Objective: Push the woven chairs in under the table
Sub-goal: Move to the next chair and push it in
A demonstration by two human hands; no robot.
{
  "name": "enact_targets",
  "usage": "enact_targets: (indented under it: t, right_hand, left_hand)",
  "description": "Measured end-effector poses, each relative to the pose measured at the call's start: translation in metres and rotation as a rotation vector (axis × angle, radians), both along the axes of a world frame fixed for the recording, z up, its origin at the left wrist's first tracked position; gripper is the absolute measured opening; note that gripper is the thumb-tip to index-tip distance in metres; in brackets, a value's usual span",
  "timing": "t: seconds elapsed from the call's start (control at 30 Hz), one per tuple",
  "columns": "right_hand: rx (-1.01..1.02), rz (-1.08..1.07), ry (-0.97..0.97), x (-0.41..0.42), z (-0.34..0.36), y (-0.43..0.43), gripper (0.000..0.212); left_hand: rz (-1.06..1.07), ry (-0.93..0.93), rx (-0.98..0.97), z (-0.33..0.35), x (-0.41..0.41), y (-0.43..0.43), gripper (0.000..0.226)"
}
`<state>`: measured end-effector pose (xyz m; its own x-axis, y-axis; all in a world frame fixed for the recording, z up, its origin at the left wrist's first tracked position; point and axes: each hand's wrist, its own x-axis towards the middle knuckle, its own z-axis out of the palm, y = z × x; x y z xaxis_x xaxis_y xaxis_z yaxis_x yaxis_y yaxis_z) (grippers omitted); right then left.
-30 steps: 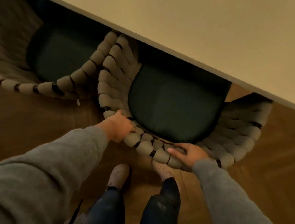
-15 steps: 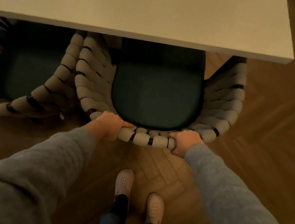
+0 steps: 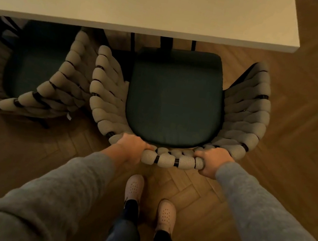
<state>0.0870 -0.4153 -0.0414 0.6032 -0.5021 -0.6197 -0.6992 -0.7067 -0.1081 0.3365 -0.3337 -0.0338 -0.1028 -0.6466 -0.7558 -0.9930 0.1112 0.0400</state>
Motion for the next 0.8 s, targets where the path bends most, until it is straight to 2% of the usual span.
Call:
enact_targets:
  t: [0.53,0.8]
  right_hand:
    - [-0.036,0.010,-0.040,0.004,0.000,-0.062,0.035]
    - [-0.036,-0.019,-0.070,0.014,-0.008,-0.091,0.029]
  left_hand:
    - [0.069,0.032,-0.085,-0.001,0.003,-0.056,0.061]
    - [0.027,0.039,-0.108,-0.006,0.020,-0.088,0.060]
